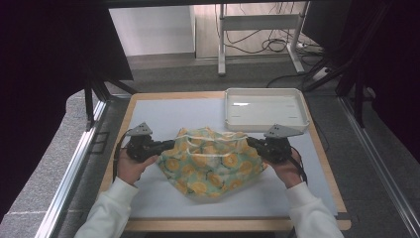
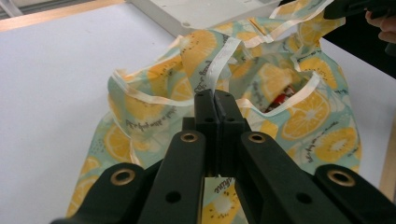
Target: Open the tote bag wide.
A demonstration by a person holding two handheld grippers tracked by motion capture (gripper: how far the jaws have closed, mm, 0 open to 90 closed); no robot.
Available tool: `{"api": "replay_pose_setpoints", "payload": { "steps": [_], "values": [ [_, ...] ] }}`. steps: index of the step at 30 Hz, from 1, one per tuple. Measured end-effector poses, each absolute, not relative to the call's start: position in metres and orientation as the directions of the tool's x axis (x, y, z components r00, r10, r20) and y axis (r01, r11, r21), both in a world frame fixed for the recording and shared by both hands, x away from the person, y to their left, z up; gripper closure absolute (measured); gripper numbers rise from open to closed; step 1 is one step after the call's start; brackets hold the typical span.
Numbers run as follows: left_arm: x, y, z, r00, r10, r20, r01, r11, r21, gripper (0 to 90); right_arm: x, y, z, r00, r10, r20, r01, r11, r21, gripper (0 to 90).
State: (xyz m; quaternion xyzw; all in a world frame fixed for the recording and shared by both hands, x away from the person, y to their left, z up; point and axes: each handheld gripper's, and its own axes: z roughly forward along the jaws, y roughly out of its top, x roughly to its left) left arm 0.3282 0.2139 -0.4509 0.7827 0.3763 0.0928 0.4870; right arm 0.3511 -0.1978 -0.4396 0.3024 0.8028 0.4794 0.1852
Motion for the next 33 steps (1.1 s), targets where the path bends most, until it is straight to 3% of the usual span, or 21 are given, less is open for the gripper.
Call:
{"api": "replay_pose_setpoints", "payload": {
  "steps": [16, 33],
  "values": [
    [0.299, 0.208, -0.450, 0.750, 0.623, -0.223, 0.477, -0.275, 0.835, 90.0, 0.313, -0.212, -0.448, -0.805, 0.590, 0.058, 0.310, 0.335, 0.890, 88.7],
    [0.277, 0.206, -0.475, 0.772, 0.579, -0.263, 0.509, -0.314, 0.802, 90.0, 0.286, -0.219, -0.483, -0.830, 0.551, 0.090, 0.367, 0.416, 0.832, 88.6]
  ]
}}
